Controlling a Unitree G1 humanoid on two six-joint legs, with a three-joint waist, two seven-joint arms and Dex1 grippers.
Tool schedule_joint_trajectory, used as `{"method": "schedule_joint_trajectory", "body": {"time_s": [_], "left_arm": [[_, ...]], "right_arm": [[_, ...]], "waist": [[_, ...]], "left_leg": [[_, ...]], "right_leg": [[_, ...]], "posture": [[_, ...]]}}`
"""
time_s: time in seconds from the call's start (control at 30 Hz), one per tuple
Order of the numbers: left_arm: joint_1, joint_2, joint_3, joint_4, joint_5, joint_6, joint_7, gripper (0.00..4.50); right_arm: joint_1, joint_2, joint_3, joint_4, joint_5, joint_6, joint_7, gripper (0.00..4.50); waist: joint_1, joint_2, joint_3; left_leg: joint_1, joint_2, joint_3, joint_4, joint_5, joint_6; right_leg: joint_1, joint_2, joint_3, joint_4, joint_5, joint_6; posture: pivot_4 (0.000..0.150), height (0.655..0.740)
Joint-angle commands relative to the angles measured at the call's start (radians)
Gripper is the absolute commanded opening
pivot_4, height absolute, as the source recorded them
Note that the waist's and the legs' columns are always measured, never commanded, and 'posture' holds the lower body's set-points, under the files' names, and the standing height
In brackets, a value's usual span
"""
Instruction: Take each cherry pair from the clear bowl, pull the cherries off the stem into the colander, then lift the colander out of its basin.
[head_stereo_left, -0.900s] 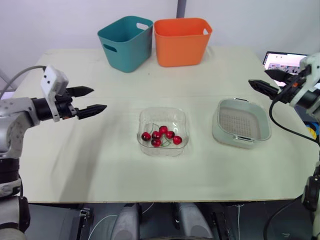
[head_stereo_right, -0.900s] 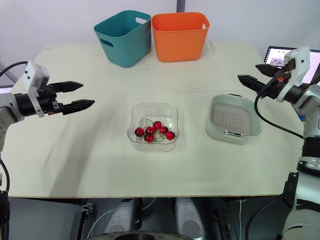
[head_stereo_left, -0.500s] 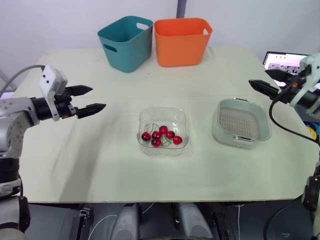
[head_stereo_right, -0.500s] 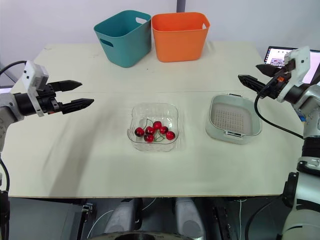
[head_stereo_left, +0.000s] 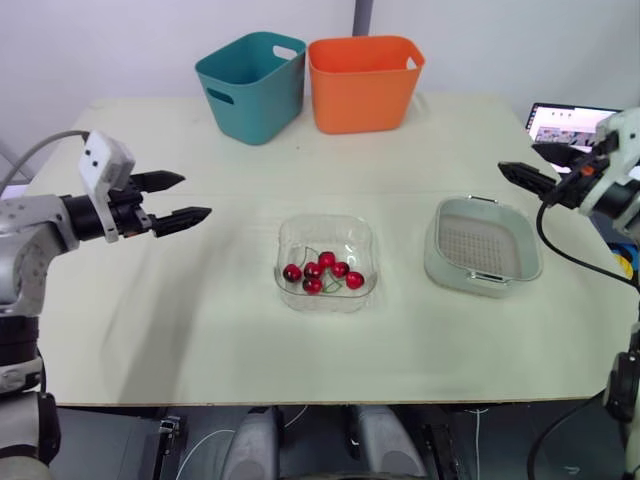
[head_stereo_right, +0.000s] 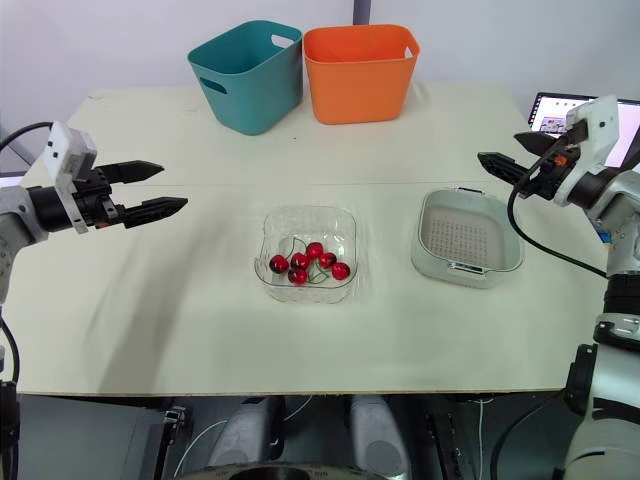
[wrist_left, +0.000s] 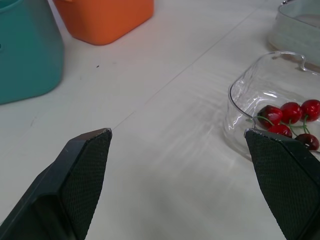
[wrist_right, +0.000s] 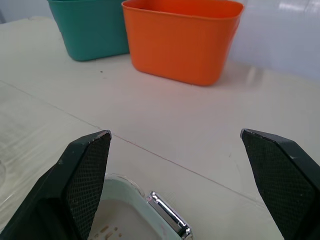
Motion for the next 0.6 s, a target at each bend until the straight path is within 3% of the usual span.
{"method": "schedule_joint_trajectory", "body": {"time_s": [0.03, 0.2, 0.4, 0.6], "left_arm": [[-0.019, 0.006, 0.011, -0.012, -0.002, -0.018, -0.005, 4.5], [-0.011, 0.024, 0.014, -0.016, -0.013, -0.006, -0.036, 4.5], [-0.039, 0.126, -0.013, -0.067, -0.078, 0.1, -0.187, 4.5], [-0.044, 0.194, -0.073, -0.181, -0.128, 0.179, -0.287, 4.5]], "right_arm": [[-0.042, -0.035, -0.009, -0.045, 0.025, 0.079, 0.003, 4.47], [-0.09, -0.039, 0.01, -0.138, 0.064, 0.254, 0.001, 4.47], [-0.211, -0.025, 0.162, -0.39, 0.148, 0.577, 0.034, 4.47], [-0.3, 0.108, 0.333, -0.613, 0.256, 0.864, -0.02, 4.47]], "waist": [[0.0, 0.0, 0.0], [-0.001, 0.0, 0.0], [-0.017, 0.001, 0.0], [-0.023, 0.001, 0.0]], "left_leg": [[0.0, 0.0, 0.0, 0.0, 0.0, 0.0], [0.0, 0.0, 0.0, 0.0, 0.0, 0.0], [-0.001, 0.001, 0.0, -0.002, 0.0, 0.0], [-0.003, 0.001, 0.0, -0.002, 0.0, 0.0]], "right_leg": [[0.0, 0.0, 0.0, 0.0, 0.0, 0.0], [0.0, 0.0, 0.0, 0.0, 0.0, 0.0], [-0.003, 0.001, 0.0, 0.0, 0.0, 0.0], [-0.005, 0.0, 0.0, 0.0, -0.001, 0.001]], "posture": [[0.15, 0.74], [0.15, 0.74], [0.15, 0.74], [0.15, 0.74]]}}
